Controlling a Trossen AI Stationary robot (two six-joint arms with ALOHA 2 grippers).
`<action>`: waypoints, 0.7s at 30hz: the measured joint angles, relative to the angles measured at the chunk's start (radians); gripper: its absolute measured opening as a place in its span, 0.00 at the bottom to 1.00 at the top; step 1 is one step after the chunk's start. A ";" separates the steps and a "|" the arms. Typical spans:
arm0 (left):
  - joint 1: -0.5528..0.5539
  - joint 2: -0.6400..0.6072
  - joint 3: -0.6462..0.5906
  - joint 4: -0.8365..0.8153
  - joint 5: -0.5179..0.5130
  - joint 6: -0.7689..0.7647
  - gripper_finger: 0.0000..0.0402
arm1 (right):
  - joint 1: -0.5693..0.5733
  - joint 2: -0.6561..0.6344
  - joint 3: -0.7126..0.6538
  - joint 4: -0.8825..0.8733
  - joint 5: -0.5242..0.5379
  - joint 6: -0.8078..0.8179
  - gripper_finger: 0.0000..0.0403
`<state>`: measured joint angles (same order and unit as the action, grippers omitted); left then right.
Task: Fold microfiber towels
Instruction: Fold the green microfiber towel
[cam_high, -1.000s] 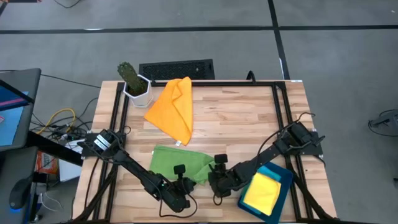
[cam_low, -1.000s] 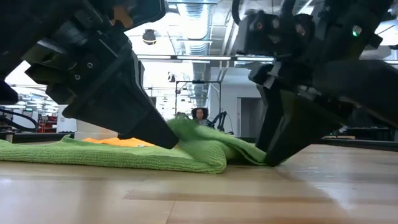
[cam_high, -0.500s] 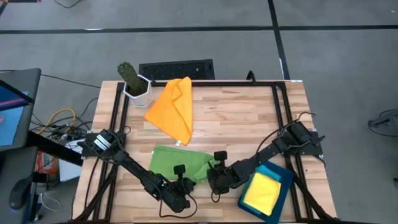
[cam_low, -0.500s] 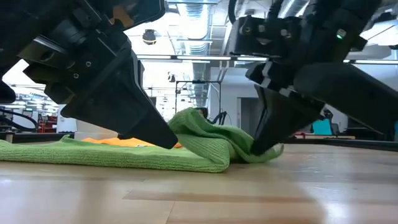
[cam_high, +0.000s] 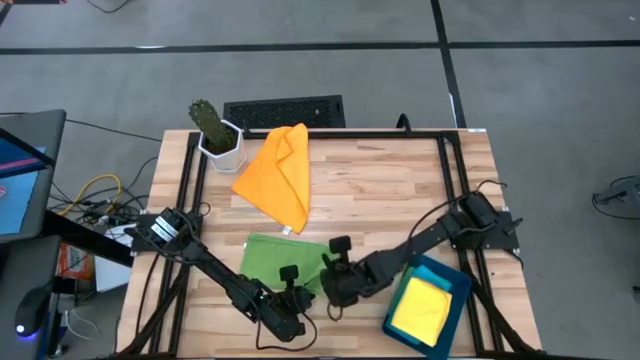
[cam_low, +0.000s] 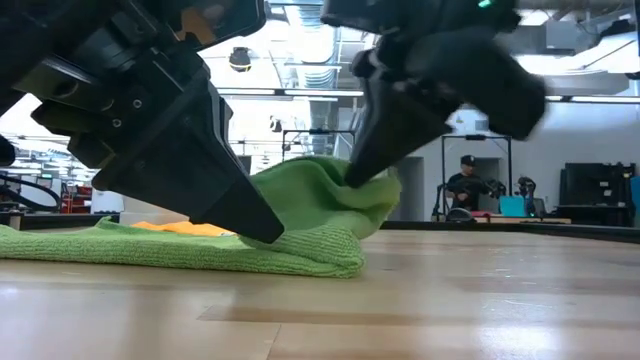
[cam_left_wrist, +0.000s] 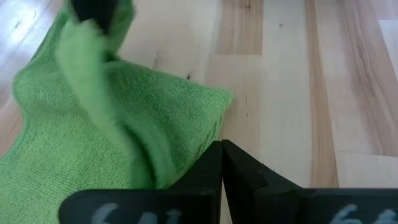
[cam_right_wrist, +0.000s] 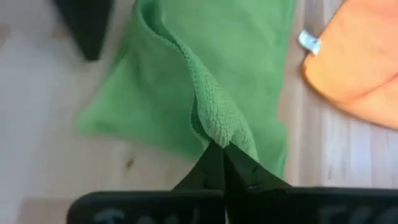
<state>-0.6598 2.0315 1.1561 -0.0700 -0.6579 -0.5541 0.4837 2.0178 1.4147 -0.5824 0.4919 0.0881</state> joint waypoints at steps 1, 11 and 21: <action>0.000 0.000 0.000 0.000 0.000 0.000 0.00 | -0.011 0.000 0.000 0.008 -0.001 -0.009 0.03; -0.002 -0.002 0.000 0.057 0.063 0.020 0.00 | -0.095 0.000 0.000 0.105 -0.099 -0.089 0.14; -0.002 -0.002 0.001 0.085 0.022 0.028 0.00 | -0.106 -0.001 0.000 0.114 -0.096 -0.123 0.24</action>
<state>-0.6620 2.0293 1.1568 0.0147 -0.6356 -0.5263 0.3774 2.0163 1.4147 -0.4682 0.3956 -0.0345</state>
